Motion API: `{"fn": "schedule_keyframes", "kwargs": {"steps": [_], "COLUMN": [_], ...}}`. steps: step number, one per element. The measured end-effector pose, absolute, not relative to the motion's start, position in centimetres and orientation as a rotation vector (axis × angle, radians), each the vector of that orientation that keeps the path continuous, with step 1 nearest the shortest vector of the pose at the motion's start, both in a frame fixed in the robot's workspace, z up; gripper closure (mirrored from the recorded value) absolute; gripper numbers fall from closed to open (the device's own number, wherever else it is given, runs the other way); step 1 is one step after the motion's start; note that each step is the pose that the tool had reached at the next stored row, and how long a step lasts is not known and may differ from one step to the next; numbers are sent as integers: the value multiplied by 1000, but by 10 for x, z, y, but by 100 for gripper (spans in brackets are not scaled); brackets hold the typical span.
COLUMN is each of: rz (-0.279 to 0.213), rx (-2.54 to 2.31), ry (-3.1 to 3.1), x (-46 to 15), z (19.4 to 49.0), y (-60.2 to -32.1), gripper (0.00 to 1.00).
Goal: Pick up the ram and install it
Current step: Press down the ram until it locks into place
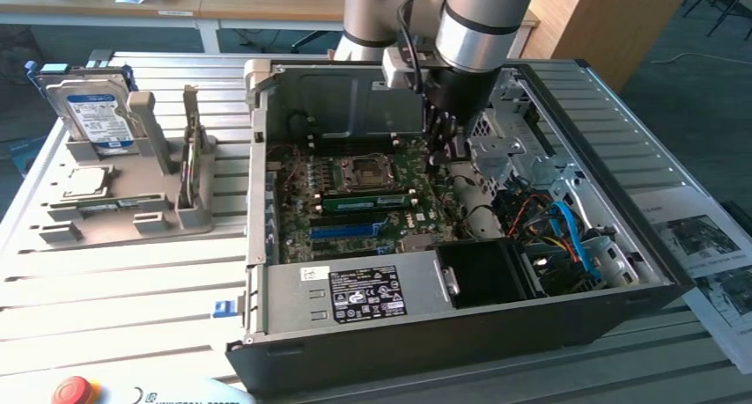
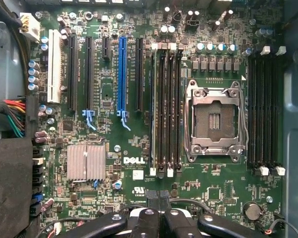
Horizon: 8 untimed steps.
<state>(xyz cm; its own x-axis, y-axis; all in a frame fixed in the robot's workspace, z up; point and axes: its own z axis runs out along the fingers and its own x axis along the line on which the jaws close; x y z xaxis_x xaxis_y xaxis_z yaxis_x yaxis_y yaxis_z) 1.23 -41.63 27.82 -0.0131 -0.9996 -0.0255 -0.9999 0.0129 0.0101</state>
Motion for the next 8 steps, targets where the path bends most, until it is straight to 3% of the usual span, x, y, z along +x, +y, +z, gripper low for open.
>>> {"fn": "schedule_keyframes", "kwargs": {"steps": [8], "rz": [38], "rx": [-2198], "ry": [2227], "x": [2], "z": [278], "y": [-416], "gripper": [90]}}
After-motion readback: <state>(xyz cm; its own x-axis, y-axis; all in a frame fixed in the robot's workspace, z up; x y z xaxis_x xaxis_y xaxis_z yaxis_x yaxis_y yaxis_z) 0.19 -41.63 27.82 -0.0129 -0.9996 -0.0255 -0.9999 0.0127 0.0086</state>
